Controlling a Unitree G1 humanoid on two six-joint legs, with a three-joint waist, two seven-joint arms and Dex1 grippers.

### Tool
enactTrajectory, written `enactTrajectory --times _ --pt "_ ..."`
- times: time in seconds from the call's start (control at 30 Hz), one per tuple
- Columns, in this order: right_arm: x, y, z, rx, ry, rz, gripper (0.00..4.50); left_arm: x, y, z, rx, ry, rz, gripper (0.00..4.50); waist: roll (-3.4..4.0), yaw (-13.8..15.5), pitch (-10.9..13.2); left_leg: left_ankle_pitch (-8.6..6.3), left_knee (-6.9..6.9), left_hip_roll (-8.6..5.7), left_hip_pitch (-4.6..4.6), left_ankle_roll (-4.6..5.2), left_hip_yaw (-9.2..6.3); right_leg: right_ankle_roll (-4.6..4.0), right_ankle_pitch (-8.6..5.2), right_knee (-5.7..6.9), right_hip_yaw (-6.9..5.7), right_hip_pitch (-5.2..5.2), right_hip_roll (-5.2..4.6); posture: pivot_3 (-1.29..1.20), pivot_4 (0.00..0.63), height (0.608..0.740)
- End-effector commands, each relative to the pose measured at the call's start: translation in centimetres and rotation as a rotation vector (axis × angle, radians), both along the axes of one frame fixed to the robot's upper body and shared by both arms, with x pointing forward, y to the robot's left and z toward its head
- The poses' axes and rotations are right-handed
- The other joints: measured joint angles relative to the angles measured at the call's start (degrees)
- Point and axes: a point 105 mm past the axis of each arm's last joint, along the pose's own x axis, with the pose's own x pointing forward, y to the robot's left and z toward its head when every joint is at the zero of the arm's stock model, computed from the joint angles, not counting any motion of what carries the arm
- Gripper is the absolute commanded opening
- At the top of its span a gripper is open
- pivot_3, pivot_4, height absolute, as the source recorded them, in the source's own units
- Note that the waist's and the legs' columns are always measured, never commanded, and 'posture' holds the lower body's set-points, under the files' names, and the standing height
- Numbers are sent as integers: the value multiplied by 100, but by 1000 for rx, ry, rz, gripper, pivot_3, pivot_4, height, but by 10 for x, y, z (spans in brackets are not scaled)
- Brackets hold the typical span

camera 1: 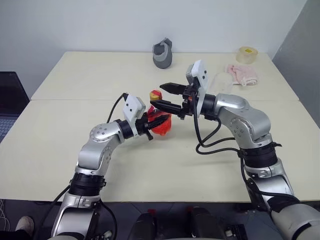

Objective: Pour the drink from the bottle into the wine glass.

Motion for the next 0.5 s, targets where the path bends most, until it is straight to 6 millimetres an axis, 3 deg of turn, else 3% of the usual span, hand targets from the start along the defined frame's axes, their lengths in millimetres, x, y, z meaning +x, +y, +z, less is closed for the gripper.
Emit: enactTrajectory --times 0.03,0.27,0.5 --pt "-6 7 14 18 -57 32 3372 -5 -1 16 -5 -74 -13 1024 0 0 0 0 0 0 0 0 -1 0 0 0 0 0 0 0 150 740" --pt "-4 9 16 12 -84 31 1189 -5 -3 17 -13 -77 -15 1024 0 -1 0 0 0 -1 0 0 0 0 0 0 0 0 0 0 150 740" --pt "-3 7 16 1 -101 28 1191 -3 -3 16 -14 -77 -11 1024 0 -1 0 0 0 0 0 0 0 0 0 0 0 0 0 0 150 740"
